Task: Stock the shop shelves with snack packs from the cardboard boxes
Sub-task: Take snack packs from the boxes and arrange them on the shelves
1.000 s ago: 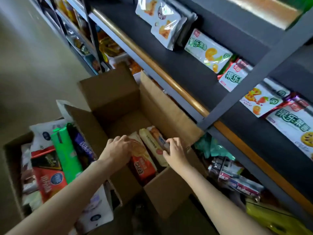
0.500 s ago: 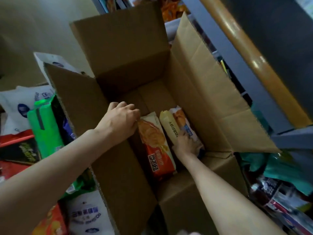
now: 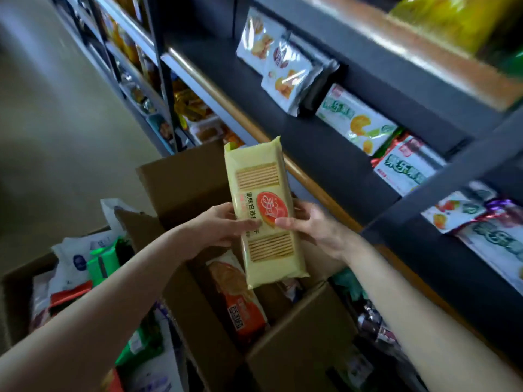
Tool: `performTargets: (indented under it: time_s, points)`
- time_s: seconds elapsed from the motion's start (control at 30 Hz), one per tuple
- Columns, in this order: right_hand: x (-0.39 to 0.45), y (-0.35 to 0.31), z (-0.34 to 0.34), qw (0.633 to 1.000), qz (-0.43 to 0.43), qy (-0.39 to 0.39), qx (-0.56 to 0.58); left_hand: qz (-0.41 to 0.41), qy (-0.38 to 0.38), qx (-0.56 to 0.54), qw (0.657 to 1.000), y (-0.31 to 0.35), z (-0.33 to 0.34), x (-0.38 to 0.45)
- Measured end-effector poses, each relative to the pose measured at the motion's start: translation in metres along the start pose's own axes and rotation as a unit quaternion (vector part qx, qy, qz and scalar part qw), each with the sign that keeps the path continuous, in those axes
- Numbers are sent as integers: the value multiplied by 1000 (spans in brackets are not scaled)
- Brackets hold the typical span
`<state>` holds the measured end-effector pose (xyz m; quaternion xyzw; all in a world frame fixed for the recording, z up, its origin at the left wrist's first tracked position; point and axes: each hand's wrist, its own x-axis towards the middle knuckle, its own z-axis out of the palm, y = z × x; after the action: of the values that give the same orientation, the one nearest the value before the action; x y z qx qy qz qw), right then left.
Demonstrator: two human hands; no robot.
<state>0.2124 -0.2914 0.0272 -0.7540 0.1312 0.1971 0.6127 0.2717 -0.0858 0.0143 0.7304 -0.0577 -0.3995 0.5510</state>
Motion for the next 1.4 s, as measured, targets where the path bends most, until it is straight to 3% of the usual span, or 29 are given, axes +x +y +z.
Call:
performTargets:
  time_s: [0.1,0.27,0.4,0.57,0.83,0.97,1.03,1.2,1.4]
  points:
    - [-70,-30,3,997,-57,47,4,78,-41,12,996,37,19,-52]
    - [-195,-78,-2,963,-107,228,-95,239,-25,75,968,107,84,-133]
    - [-283,-95,-20,913,-152,356,-131,351,-37,163,921,163,142,-182]
    - [-391,-105,-52,838,-186,495,-137,444,-47,168,879,214,206,-236]
    - [-544,-114,-84,736,-233,628,-99,522,-3,208,827,269,283,-274]
    - [-593,-120,-97,658,-260,698,-108,562,-16,185,806,283,317,-291]
    - [-600,-119,-102,656,-254,703,-107,566,-36,192,801,282,329,-290]
    - [-570,-87,-118,719,-228,652,-80,542,-94,144,823,270,344,-267]
    - [-507,-53,-158,720,-229,639,-143,548,-95,240,796,262,354,-219]
